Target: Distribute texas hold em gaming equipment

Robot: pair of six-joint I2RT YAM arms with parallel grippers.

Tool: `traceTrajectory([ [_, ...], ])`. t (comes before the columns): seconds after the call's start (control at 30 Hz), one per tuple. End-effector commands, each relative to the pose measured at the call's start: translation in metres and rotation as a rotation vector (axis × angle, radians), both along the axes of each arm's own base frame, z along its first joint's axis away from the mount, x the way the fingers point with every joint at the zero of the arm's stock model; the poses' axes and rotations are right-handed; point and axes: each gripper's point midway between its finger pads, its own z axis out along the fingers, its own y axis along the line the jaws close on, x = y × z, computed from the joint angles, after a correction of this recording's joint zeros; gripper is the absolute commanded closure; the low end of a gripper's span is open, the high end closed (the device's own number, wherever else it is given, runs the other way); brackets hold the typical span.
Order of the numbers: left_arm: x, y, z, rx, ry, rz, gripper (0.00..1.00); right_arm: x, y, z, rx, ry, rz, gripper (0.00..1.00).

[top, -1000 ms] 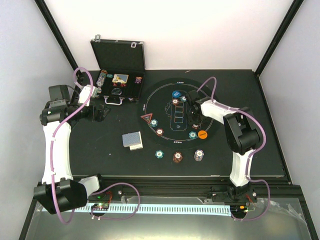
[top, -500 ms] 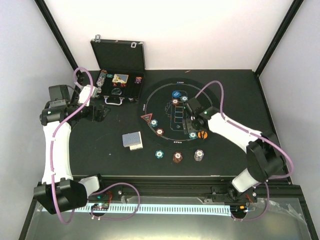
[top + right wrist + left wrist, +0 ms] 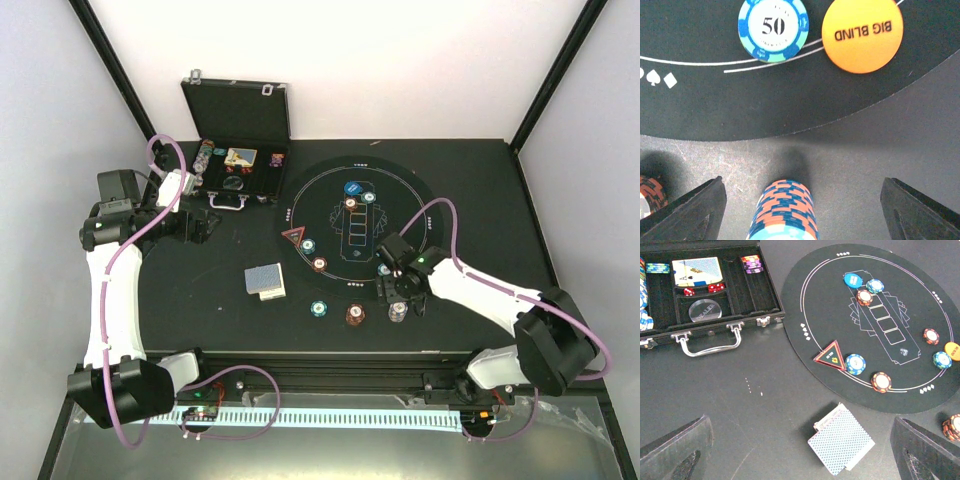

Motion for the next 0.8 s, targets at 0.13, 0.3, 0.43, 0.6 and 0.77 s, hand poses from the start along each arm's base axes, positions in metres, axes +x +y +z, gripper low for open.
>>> traceTrajectory([
  [0.13,0.001,-0.001,0.011,-0.007,-0.032,-0.004,0.01,-0.008,0.004,-0.008,0.012,0.023,-0.008,0.23],
  [0.3,0.002,0.0,0.011,-0.005,-0.034,-0.005,0.01,-0.01,0.004,-0.01,0.015,0.023,-0.01,0.33],
  [0.43,0.002,0.0,0.011,-0.005,-0.032,-0.004,0.01,-0.012,0.005,-0.012,0.009,0.034,-0.001,0.34],
  [0.6,0.002,0.001,0.01,0.002,-0.032,0.0,0.01,-0.015,0.006,-0.015,0.001,0.043,0.004,0.34],
  [0.77,0.002,0.001,0.009,0.002,-0.028,0.001,0.01,-0.017,0.006,-0.014,0.003,0.041,0.002,0.39],
])
